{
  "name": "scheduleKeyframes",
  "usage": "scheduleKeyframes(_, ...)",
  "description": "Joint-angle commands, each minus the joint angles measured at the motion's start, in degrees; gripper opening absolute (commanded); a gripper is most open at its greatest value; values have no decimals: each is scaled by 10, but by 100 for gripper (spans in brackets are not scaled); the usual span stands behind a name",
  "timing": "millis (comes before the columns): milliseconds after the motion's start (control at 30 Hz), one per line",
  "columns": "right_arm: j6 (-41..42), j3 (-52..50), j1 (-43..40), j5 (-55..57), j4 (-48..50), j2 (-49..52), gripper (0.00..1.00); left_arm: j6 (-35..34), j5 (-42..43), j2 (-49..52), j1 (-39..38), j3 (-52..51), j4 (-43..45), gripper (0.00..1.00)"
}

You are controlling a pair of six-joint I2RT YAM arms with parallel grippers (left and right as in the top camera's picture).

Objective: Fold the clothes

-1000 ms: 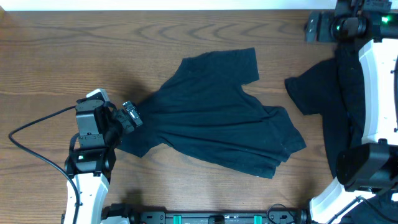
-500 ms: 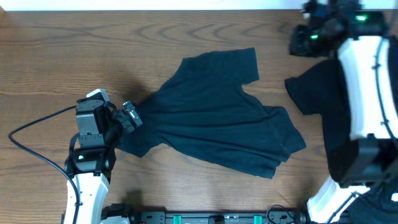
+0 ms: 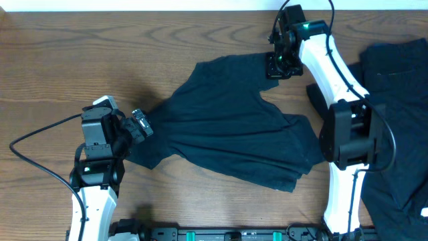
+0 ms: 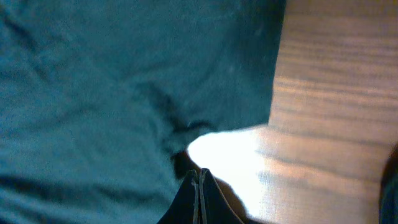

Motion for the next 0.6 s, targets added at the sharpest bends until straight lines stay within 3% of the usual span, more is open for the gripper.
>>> scheduleKeyframes(0, 26, 1, 0, 34, 8, 21, 1, 1, -5, 1, 2, 2, 0, 98)
scheduleKeyframes(567, 55, 1, 1, 40, 63, 94, 1, 1, -5, 1, 2, 2, 0, 98)
